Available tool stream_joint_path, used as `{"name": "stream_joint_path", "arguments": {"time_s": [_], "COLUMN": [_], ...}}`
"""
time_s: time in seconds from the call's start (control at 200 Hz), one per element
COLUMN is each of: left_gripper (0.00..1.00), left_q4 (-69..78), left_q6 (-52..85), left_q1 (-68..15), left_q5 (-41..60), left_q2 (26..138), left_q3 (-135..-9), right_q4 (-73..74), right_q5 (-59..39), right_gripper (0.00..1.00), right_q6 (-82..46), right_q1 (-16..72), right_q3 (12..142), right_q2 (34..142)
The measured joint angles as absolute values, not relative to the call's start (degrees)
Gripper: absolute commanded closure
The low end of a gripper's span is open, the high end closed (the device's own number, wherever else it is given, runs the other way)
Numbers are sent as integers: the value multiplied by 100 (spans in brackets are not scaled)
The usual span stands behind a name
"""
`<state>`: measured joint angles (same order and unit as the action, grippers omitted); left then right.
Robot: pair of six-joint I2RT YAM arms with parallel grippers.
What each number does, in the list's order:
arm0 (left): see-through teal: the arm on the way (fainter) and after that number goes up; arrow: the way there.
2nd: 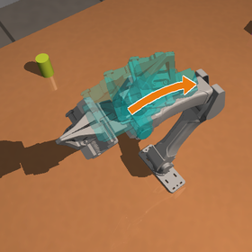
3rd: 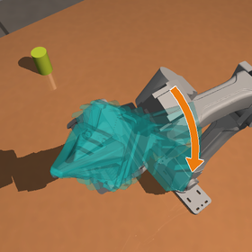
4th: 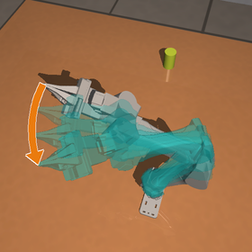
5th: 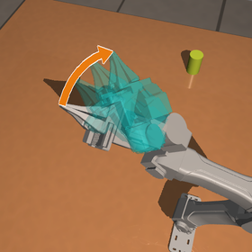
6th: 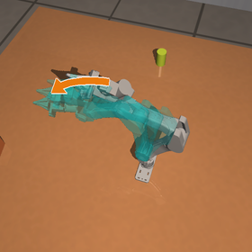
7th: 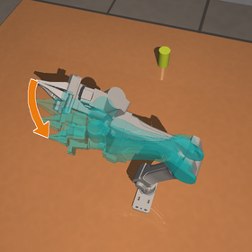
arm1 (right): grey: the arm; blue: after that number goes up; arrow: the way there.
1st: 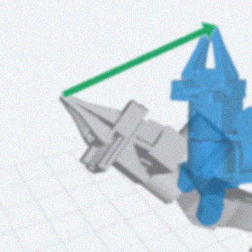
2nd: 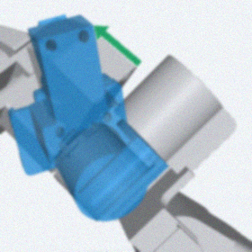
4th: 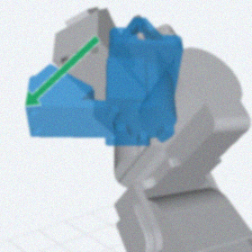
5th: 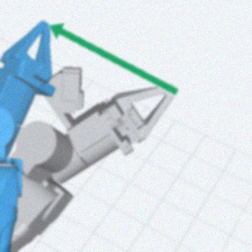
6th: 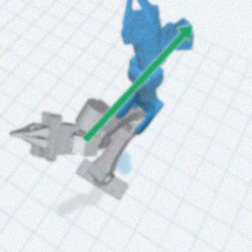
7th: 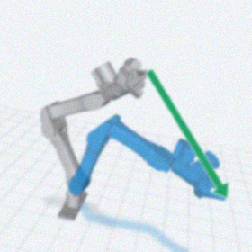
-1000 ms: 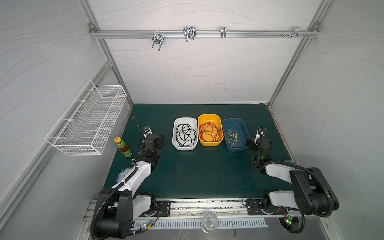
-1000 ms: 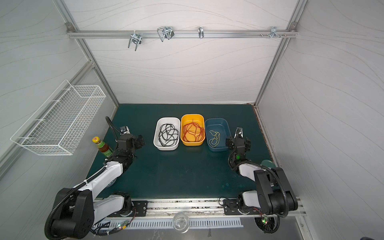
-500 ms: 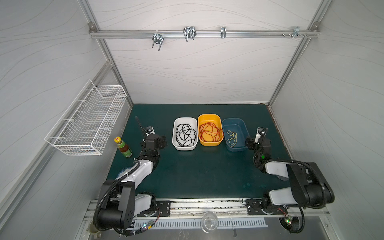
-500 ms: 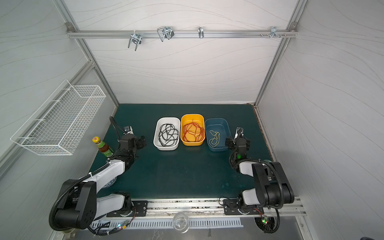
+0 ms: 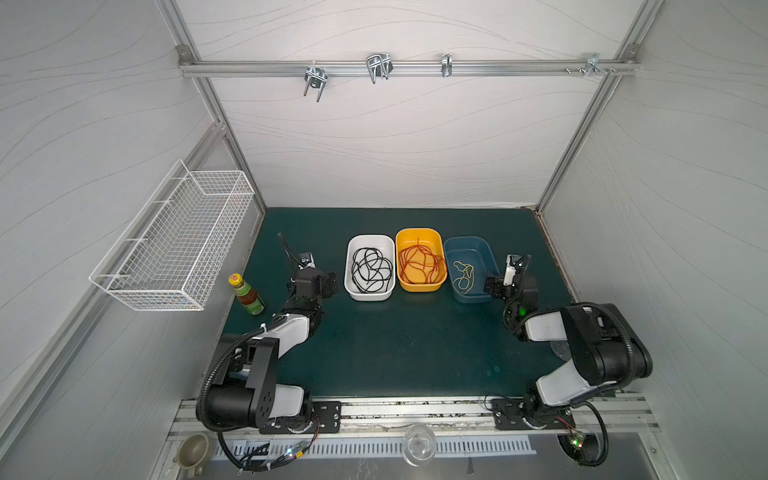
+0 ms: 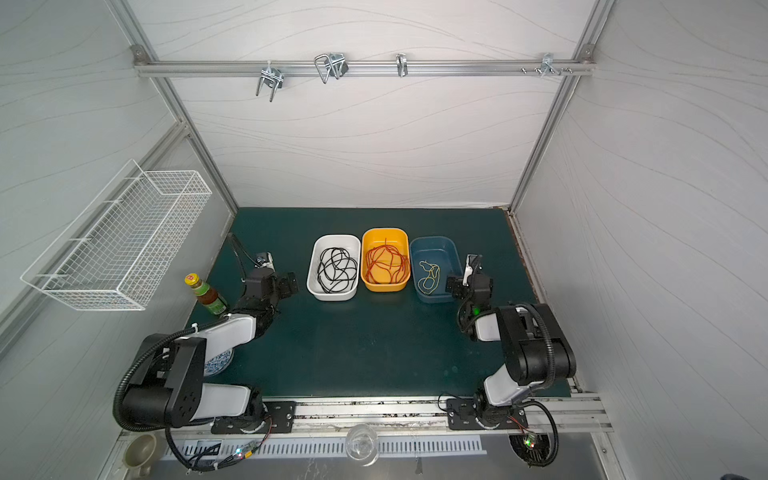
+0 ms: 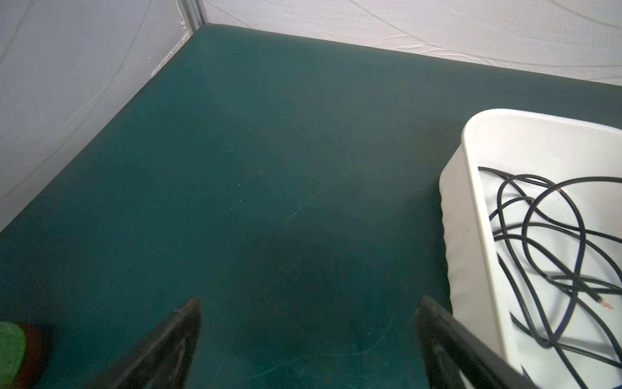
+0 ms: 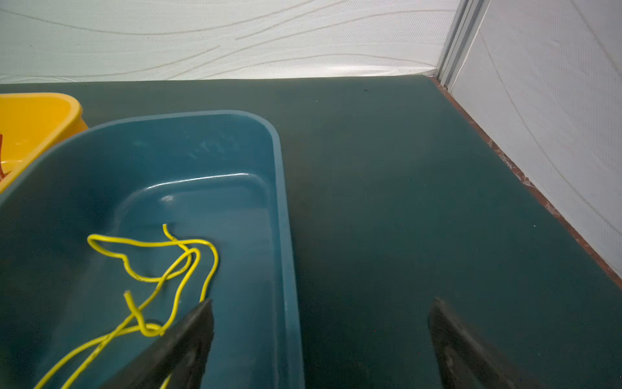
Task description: Untangle the cables
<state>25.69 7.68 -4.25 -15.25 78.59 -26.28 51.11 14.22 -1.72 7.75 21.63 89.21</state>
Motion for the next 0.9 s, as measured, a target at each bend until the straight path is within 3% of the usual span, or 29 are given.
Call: {"name": "stream_joint_path", "arguments": {"time_s": [0.625,0.9], "left_gripper": [0,0], "left_q4": [2141,2838], "left_q6": [703,405], "left_q1": [-123,-86], "left_q5": [-915,-965], "left_q2": [8335,8337], "left_q3": [-3148,-2930], "right_q4": [4740,4742], "right_q5": [1273,1271], "right_gripper": [1,1], "right_q6": [-217,-220], "right_q1": [666,661], "right_q3": [2405,2405], "right_q2": [8921,8921]}}
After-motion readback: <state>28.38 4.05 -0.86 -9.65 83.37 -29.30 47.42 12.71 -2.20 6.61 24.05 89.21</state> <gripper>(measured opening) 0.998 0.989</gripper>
